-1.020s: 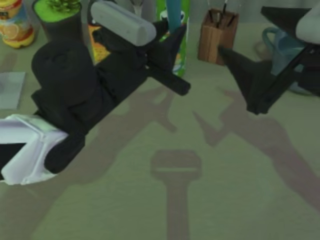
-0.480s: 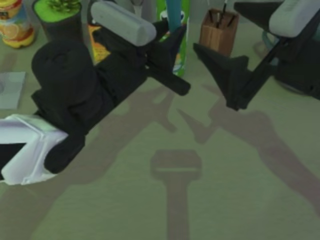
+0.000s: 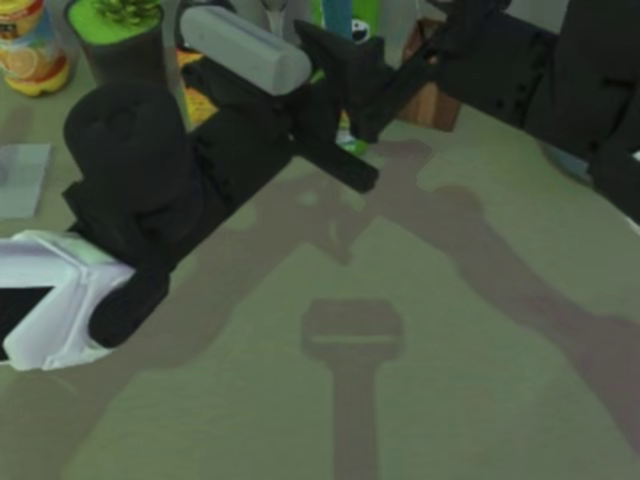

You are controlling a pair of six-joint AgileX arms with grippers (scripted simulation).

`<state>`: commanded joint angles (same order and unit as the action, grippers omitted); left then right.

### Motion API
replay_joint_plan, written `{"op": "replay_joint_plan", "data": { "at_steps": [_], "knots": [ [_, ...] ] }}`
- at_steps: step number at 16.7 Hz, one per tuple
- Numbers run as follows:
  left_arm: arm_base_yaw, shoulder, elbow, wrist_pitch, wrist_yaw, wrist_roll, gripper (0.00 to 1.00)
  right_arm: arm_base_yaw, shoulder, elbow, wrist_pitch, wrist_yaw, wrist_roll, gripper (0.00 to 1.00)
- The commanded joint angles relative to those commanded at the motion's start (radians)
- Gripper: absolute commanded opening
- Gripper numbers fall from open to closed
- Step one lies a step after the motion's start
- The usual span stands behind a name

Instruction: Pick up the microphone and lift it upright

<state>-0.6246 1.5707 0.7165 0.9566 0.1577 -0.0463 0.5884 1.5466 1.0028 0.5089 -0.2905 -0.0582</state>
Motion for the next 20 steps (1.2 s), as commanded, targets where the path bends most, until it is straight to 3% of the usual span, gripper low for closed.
{"op": "replay_joint_plan", "data": {
  "at_steps": [3, 7, 20],
  "knots": [
    [0.000, 0.000, 0.000, 0.000, 0.000, 0.000, 0.00, 0.022, 0.067, 0.061, 0.012, 0.023, 0.001, 1.00],
    [0.000, 0.000, 0.000, 0.000, 0.000, 0.000, 0.00, 0.023, 0.069, 0.062, 0.013, 0.024, 0.001, 1.00],
    [0.000, 0.000, 0.000, 0.000, 0.000, 0.000, 0.00, 0.023, 0.069, 0.062, 0.013, 0.024, 0.001, 0.02]
  ]
}}
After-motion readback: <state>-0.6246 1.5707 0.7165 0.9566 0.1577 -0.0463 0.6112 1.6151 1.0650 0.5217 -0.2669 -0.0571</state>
